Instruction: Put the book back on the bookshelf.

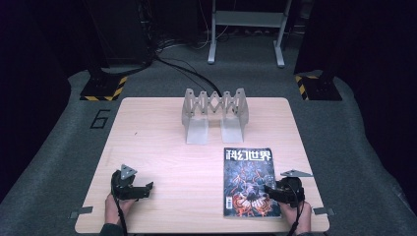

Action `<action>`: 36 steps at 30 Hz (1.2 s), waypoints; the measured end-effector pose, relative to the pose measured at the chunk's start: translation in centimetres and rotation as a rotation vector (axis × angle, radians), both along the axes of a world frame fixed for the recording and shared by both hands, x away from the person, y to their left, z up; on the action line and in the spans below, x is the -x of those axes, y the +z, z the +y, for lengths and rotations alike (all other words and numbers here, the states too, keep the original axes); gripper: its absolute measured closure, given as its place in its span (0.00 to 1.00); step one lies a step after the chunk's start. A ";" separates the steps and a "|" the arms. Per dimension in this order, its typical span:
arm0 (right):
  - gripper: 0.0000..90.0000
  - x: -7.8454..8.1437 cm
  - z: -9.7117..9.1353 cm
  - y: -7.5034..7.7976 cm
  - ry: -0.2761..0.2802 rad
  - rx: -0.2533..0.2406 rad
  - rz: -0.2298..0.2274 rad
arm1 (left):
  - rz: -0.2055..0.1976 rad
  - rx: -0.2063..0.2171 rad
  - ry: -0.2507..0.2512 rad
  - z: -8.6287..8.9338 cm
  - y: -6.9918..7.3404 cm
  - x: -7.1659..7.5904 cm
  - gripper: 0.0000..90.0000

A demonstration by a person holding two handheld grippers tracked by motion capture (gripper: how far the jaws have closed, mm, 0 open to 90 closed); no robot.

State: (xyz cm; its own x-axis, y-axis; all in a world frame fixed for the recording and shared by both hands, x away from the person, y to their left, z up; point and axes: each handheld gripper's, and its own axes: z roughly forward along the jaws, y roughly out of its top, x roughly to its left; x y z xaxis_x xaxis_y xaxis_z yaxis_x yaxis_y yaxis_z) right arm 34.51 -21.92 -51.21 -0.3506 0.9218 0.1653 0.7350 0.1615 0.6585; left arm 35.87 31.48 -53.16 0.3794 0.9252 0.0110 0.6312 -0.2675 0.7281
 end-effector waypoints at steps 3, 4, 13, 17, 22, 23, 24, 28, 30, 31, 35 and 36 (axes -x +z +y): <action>0.46 0.0 0.8 0.0 0.000 -0.002 -0.003 | -0.001 0.000 0.002 0.0 0.0 0.0 0.03; 0.47 -0.1 1.0 0.0 0.005 0.001 -0.004 | -0.001 -0.001 0.002 0.0 0.0 0.0 0.03; 0.47 -0.4 3.7 -0.1 0.032 -0.007 -0.003 | 0.007 -0.003 0.000 0.0 0.1 0.0 0.03; 0.47 -0.5 4.9 -0.2 0.050 -0.004 -0.013 | -0.002 -0.002 0.006 -0.1 0.0 0.0 0.03; 0.48 -0.6 6.2 -0.1 0.050 -0.006 -0.007 | -0.001 -0.001 0.046 -0.5 0.0 0.3 0.03; 0.48 -0.6 6.5 -0.1 0.049 -0.004 -0.009 | -0.005 0.002 0.060 -0.7 0.0 0.3 0.03; 0.48 -0.6 6.7 -0.1 0.049 -0.003 -0.009 | -0.002 0.003 0.068 -0.8 0.0 0.4 0.03; 0.48 -0.6 7.7 -0.1 0.051 -0.004 -0.008 | -0.002 0.003 0.083 -1.0 0.0 0.5 0.03; 0.48 -0.6 8.2 -0.1 0.053 -0.004 -0.006 | -0.001 0.003 0.084 -1.0 0.0 0.5 0.03; 0.48 -0.7 8.3 -0.1 0.057 -0.003 -0.009 | -0.003 0.001 0.088 -1.1 0.0 0.5 0.03; 0.49 -0.7 9.2 -0.1 0.045 -0.007 0.000 | -0.005 0.007 0.104 -1.2 -0.1 0.4 0.03; 0.49 -0.7 9.2 -0.1 0.045 -0.007 0.000 | -0.005 0.007 0.104 -1.2 -0.1 0.4 0.03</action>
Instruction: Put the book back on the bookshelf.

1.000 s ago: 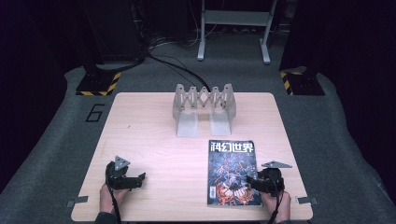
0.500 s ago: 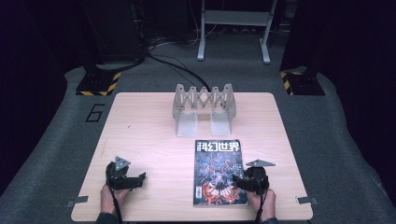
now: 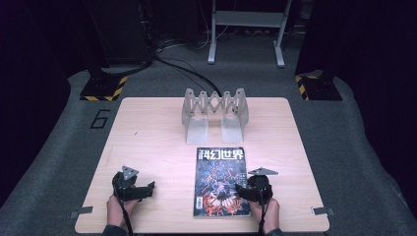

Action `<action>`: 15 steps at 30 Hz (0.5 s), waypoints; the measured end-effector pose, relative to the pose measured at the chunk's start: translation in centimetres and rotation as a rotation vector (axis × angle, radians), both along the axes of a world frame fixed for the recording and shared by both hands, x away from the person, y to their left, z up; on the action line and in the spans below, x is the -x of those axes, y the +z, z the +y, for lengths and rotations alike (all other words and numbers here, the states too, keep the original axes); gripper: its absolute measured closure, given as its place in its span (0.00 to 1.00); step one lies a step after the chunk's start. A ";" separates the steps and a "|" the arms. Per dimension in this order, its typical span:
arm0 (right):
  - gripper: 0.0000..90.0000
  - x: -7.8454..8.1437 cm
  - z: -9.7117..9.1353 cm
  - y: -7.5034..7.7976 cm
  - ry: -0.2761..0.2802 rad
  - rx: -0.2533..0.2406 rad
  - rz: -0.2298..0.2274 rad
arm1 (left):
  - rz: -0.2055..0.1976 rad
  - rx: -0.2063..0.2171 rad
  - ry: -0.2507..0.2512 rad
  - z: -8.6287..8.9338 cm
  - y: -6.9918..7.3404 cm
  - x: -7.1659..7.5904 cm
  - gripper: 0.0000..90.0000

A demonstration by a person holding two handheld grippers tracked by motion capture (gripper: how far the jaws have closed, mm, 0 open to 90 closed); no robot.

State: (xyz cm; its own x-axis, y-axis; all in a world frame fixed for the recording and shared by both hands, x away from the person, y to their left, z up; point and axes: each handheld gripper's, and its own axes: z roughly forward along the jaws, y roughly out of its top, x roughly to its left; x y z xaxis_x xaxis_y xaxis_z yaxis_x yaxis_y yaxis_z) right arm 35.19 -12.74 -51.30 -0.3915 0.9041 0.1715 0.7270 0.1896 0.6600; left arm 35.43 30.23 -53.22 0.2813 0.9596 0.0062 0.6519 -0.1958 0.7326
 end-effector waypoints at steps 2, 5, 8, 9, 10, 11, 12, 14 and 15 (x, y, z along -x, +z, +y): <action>0.49 -0.1 0.3 0.0 0.005 0.005 -0.006 | -0.004 0.000 0.008 -0.2 0.0 -0.1 0.03; 0.50 -0.3 -0.1 0.0 0.022 -0.018 0.002 | 0.014 -0.006 -0.001 -0.3 0.1 -0.3 0.03; 0.50 -0.6 -1.1 -0.2 0.046 -0.098 0.016 | 0.006 0.058 0.026 -1.4 1.0 -0.6 0.12; 0.50 -0.6 -1.1 -0.2 0.046 -0.098 0.016 | 0.006 0.058 0.026 -1.4 1.0 -0.6 0.10; 0.49 -1.0 -1.9 -0.3 0.075 -0.144 0.031 | 0.012 0.075 -0.020 -2.5 1.6 -0.9 0.08; 0.47 -1.2 -2.0 -0.2 0.081 -0.147 0.041 | 0.014 0.073 -0.042 -3.3 1.7 -1.2 0.07; 0.42 -1.5 -2.1 0.0 0.094 -0.134 0.060 | 0.022 0.066 -0.075 -4.4 1.6 -1.6 0.07; 0.37 -1.9 -2.1 0.3 0.099 -0.108 0.093 | 0.032 0.049 -0.102 -5.4 1.5 -2.0 0.06; 0.32 -2.2 -2.1 0.6 0.112 -0.082 0.123 | 0.043 0.037 -0.130 -6.3 1.4 -2.2 0.06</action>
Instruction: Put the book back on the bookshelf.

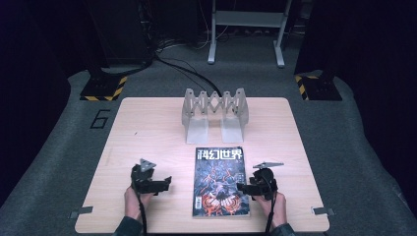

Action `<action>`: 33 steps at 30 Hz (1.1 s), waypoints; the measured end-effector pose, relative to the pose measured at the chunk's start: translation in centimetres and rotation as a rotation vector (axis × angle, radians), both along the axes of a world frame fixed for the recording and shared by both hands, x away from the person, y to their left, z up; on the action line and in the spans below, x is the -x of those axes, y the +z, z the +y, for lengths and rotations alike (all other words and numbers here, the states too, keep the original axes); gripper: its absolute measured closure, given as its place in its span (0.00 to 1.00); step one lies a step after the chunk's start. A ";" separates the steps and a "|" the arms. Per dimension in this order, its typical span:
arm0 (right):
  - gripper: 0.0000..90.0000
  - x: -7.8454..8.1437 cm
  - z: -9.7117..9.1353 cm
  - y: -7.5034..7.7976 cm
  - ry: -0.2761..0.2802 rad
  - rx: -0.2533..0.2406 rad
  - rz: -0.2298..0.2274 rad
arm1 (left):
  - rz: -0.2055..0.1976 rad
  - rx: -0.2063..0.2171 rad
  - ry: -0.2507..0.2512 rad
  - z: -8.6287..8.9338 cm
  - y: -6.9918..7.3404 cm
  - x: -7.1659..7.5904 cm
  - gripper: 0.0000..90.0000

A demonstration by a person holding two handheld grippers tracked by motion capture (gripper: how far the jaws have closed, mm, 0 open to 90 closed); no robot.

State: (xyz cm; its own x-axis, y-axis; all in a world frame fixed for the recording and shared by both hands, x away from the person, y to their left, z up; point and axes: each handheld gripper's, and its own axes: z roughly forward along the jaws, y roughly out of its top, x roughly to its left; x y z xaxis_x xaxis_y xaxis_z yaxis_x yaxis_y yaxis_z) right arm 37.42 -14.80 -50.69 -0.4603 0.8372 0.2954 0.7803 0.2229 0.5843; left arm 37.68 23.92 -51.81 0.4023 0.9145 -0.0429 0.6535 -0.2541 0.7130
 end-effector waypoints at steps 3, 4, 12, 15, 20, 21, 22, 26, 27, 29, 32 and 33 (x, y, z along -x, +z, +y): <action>0.34 -1.5 0.2 0.3 0.046 0.049 0.019 | 0.016 -0.059 -0.079 -2.5 -0.4 -0.9 0.05; 0.33 -1.9 0.4 0.4 0.062 0.076 0.013 | 0.028 -0.060 -0.090 -2.9 -0.5 -1.1 0.05; 0.34 -4.0 2.0 0.8 0.051 0.159 0.049 | -0.003 -0.078 -0.130 -4.6 -0.8 -1.7 0.04; 0.34 -4.5 2.5 0.9 0.043 0.190 0.060 | -0.014 -0.073 -0.135 -5.2 -0.9 -1.8 0.04; 0.34 -5.0 3.2 1.0 0.057 0.202 0.060 | -0.026 -0.062 -0.143 -5.9 -1.1 -1.7 0.02; 0.34 -5.1 3.1 1.0 0.055 0.198 0.063 | -0.031 -0.062 -0.144 -5.9 -1.1 -1.7 0.02; 0.35 -5.1 3.0 0.9 0.062 0.194 0.058 | -0.031 -0.061 -0.143 -5.9 -1.1 -1.6 0.02; 0.36 -5.2 2.4 1.0 0.052 0.146 0.073 | -0.031 -0.062 -0.144 -5.9 -1.1 -1.7 0.02; 0.37 -5.2 2.2 0.9 0.054 0.127 0.077 | -0.031 -0.061 -0.143 -5.9 -1.1 -1.6 0.02; 0.37 -5.3 1.7 0.8 0.060 0.091 0.079 | -0.031 -0.061 -0.144 -5.9 -1.1 -1.7 0.02; 0.37 -5.4 1.3 0.7 0.067 0.062 0.074 | -0.031 -0.061 -0.144 -5.9 -1.1 -1.7 0.02; 0.37 -5.4 1.1 0.6 0.072 0.056 0.068 | -0.031 -0.061 -0.143 -5.9 -1.1 -1.6 0.02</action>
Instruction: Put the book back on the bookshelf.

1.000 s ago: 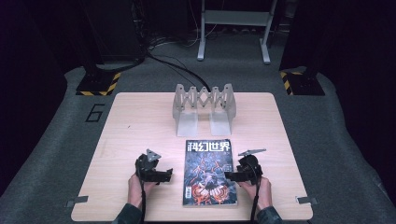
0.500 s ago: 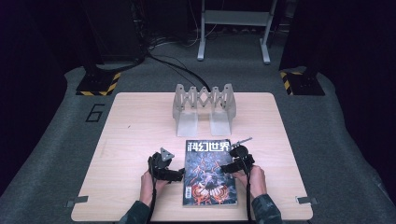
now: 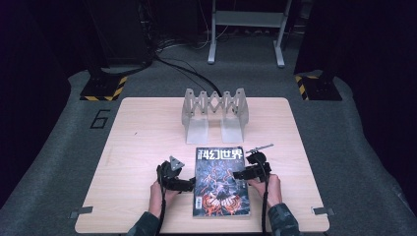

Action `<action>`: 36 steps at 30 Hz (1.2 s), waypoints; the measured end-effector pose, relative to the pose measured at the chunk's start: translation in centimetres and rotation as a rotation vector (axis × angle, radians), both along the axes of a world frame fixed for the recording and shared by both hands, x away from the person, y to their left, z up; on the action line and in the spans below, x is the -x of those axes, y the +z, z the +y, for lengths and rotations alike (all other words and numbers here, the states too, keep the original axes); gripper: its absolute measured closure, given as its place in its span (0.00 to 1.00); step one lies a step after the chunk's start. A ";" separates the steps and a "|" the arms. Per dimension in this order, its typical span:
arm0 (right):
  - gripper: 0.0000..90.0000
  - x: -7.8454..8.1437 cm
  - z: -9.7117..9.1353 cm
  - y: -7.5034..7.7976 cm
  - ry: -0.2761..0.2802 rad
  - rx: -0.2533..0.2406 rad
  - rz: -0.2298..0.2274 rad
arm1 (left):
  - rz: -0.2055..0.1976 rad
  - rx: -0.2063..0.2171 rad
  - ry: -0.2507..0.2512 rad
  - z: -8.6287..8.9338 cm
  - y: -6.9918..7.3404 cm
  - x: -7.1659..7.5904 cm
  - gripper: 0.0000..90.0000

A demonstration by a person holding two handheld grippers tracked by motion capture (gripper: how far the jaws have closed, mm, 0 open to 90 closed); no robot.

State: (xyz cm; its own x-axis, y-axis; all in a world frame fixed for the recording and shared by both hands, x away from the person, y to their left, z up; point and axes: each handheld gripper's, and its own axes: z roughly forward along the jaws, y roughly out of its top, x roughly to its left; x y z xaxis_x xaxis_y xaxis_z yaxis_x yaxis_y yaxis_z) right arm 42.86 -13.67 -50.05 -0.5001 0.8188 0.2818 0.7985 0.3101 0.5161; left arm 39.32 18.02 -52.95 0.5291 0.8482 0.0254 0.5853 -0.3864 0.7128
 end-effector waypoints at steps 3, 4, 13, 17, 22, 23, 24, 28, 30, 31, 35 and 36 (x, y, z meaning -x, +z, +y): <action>0.38 0.0 -0.4 0.0 -0.008 -0.038 0.021 | 0.001 0.000 -0.001 0.0 0.0 0.0 0.02; 0.39 0.0 -0.6 0.0 -0.009 -0.063 0.027 | 0.001 0.000 -0.001 0.0 0.0 0.0 0.02; 0.42 0.3 -1.0 0.7 0.007 -0.154 -0.040 | 0.000 0.000 -0.002 0.0 0.0 0.0 0.02; 0.44 0.2 -0.8 1.3 0.010 -0.171 -0.058 | 0.010 -0.002 -0.010 0.1 0.1 0.0 0.02; 0.44 -0.2 -0.5 1.7 0.019 -0.174 -0.065 | 0.002 0.005 -0.006 0.0 0.0 0.0 0.02; 0.44 -0.3 -0.5 1.7 0.020 -0.175 -0.069 | 0.002 0.006 -0.006 0.0 0.0 0.0 0.02; 0.44 -0.5 -0.4 1.7 0.025 -0.177 -0.074 | 0.002 0.006 -0.006 0.0 0.0 0.0 0.02; 0.45 -1.0 -0.1 1.9 0.028 -0.165 -0.068 | 0.003 0.007 -0.007 0.0 0.0 0.0 0.02; 0.45 -1.4 0.0 1.8 0.033 -0.158 -0.069 | 0.002 0.006 -0.007 0.0 0.0 0.0 0.03; 0.45 -1.6 0.1 1.7 0.035 -0.158 -0.069 | 0.002 0.006 -0.007 0.0 0.0 0.0 0.03; 0.47 -2.5 0.5 1.8 0.042 -0.142 -0.060 | -0.004 0.000 -0.009 0.0 0.0 0.0 0.03; 0.47 -2.5 0.5 1.8 0.042 -0.142 -0.060 | -0.004 0.000 -0.009 0.0 0.0 0.0 0.03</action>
State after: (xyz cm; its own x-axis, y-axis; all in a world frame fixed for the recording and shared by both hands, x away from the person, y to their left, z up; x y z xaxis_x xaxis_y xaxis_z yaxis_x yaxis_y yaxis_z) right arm 45.41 -13.15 -48.28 -0.5523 0.7509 0.3621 0.7530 0.2630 0.6031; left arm 39.28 18.06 -52.96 0.5368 0.8433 0.0271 0.5791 -0.3916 0.7151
